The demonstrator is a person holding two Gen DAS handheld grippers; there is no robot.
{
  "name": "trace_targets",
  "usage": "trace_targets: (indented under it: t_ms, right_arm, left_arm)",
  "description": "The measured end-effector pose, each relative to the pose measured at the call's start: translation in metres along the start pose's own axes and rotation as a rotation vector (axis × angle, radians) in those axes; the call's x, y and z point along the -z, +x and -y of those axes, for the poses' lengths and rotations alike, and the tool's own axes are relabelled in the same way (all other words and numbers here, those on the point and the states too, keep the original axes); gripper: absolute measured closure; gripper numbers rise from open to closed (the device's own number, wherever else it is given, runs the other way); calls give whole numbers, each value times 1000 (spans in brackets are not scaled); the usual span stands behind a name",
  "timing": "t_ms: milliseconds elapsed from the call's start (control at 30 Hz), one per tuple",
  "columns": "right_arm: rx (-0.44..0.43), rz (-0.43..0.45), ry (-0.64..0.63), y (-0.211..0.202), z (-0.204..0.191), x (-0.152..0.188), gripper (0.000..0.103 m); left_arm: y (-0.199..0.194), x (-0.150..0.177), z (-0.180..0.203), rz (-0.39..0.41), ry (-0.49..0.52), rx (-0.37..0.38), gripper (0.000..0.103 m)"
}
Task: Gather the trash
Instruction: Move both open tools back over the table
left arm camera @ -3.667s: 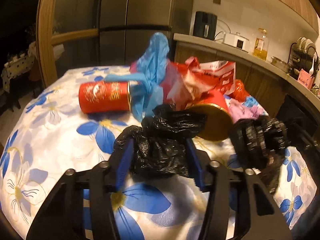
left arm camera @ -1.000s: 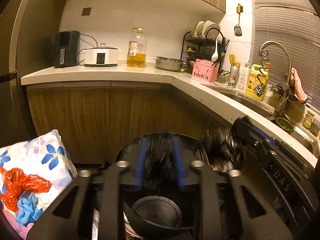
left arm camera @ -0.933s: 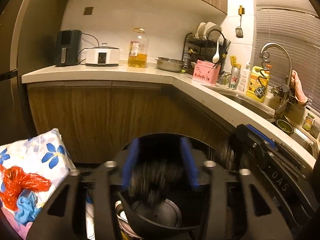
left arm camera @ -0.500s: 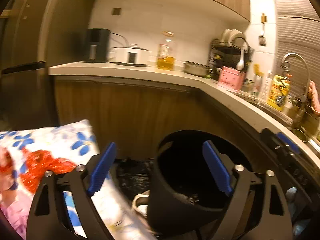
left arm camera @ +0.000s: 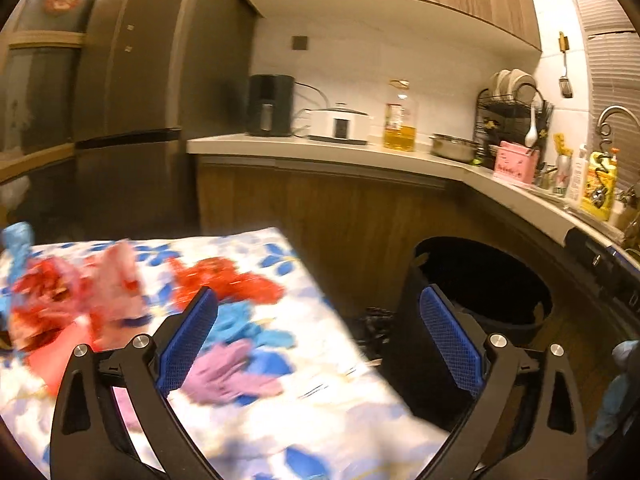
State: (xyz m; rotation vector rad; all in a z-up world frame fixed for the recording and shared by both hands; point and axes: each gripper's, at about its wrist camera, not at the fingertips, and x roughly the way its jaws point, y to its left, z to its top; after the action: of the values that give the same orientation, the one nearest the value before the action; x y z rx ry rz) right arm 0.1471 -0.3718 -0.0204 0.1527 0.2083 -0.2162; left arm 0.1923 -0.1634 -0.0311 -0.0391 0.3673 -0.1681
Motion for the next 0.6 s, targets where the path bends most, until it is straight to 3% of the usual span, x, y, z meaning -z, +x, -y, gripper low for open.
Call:
trace_targets:
  t_ms: [267, 600]
  right_arm:
    - [-84, -22, -12, -26, -45, 29, 16]
    - [-228, -97, -78, -23, -124, 69, 16]
  left_arm:
    - [-51, 26, -55, 40, -9, -137, 6]
    - [-83, 51, -119, 6, -95, -226, 6]
